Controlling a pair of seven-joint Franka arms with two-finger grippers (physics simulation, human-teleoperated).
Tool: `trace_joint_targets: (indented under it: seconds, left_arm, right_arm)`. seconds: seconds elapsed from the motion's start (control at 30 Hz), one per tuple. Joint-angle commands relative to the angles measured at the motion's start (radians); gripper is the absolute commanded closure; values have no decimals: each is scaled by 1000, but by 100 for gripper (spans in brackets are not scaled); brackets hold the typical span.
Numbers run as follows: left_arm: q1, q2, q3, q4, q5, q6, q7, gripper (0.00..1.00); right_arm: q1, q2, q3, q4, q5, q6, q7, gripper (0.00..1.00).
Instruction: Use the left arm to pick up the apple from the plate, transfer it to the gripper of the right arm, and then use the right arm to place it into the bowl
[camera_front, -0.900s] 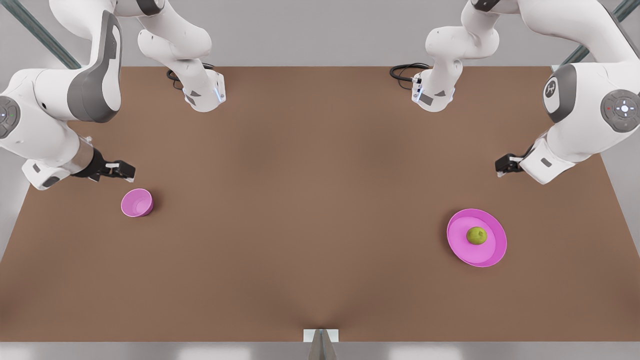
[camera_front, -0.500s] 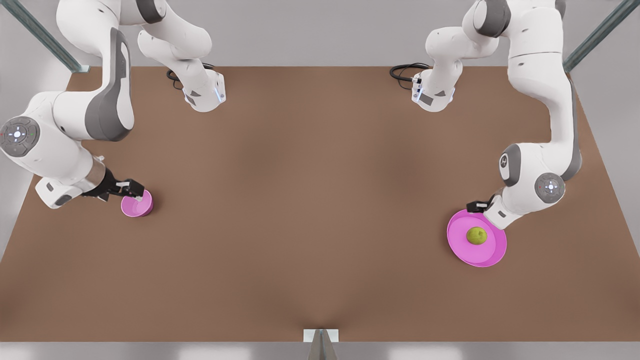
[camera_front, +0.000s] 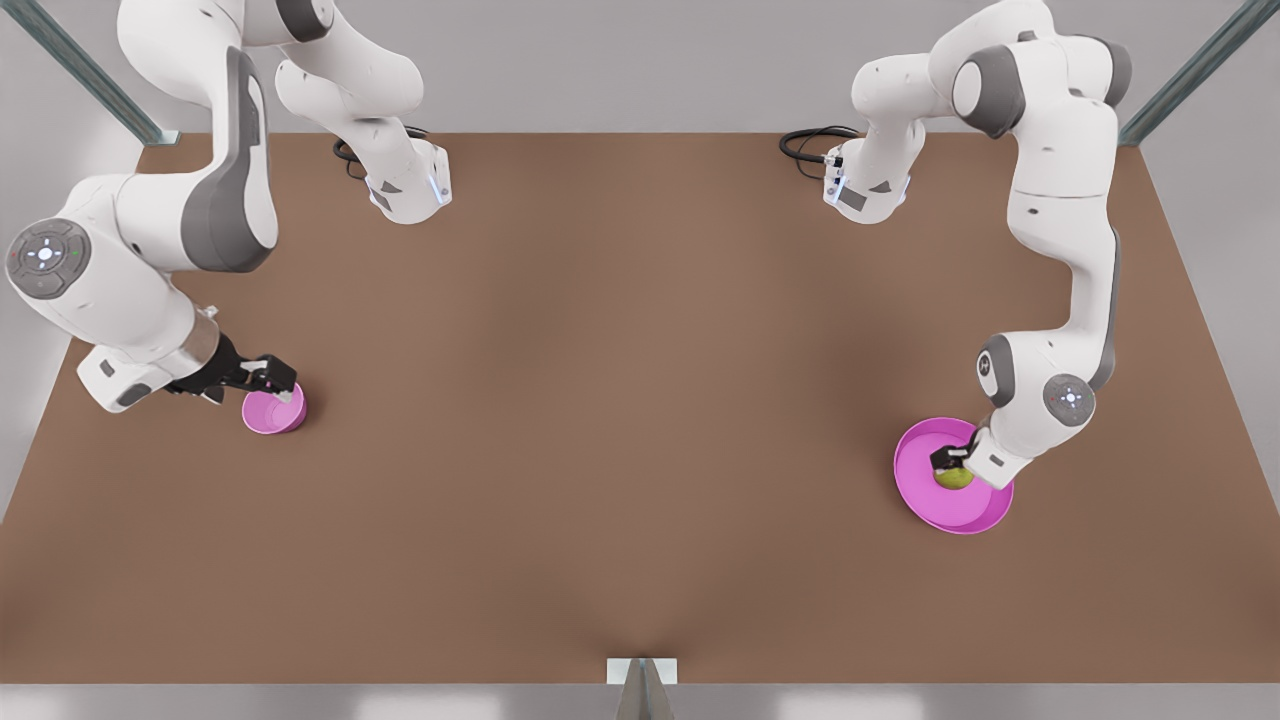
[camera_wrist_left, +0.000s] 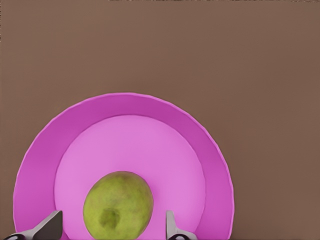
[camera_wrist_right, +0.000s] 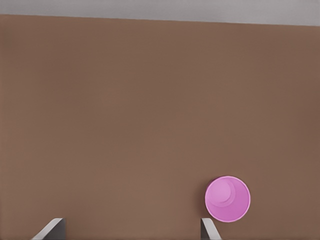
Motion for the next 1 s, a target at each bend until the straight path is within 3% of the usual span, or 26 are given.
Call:
trace_joint_targets:
  seconds: [0.0,0.57,0.63,0.7,0.97]
  left_arm:
    - [6,11,0,0,2,62,-22,0]
    - [4,103,0,26,0,108,-25,0]
    - [4,103,0,27,2,108,-24,5]
    - [4,103,0,27,2,109,-24,18]
    - [4,105,0,27,2,109,-24,22]
  right_arm:
    - [-1,-1,0,0,0,14,8,0]
    - [-9,5,-1,1,3,14,5,0]
    - [-11,5,-1,1,3,14,3,0]
    - [-11,5,-1,1,3,14,1,0]
    - [-11,5,-1,3,3,14,1,0]
